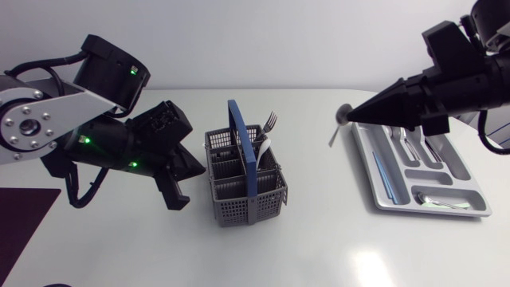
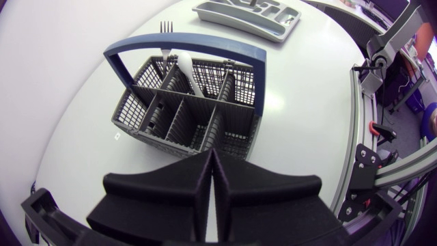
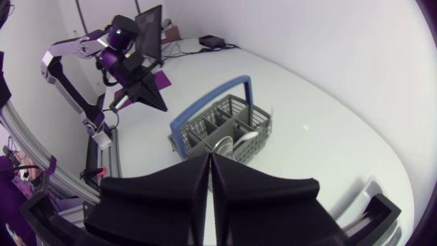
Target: Sort the cutlery from the basket into the organizer compartments.
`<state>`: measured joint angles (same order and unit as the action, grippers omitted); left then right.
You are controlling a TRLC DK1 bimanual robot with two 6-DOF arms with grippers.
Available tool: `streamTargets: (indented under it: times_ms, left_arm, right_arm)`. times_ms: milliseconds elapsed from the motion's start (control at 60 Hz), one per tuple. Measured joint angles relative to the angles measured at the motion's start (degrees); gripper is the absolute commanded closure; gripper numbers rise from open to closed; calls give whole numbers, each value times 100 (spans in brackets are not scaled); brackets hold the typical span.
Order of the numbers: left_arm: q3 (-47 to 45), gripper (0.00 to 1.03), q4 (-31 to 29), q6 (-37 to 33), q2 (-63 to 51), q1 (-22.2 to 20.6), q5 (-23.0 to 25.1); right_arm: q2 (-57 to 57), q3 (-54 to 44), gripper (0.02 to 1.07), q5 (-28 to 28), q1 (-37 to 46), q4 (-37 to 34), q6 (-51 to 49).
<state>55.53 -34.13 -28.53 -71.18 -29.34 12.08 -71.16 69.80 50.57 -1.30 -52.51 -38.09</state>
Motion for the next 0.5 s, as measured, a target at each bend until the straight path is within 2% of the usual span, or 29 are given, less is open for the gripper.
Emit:
streamTargets:
  times_ms: [267,500]
  left_arm:
    - [0,100,0,22,0,-11,-46]
    - [2,100,-9,24,0,-33,-85]
  right_arm:
    - [181,-769,101,-1163,1305,304,-85]
    - [133,-1231,101,-1808,2667,754,-632]
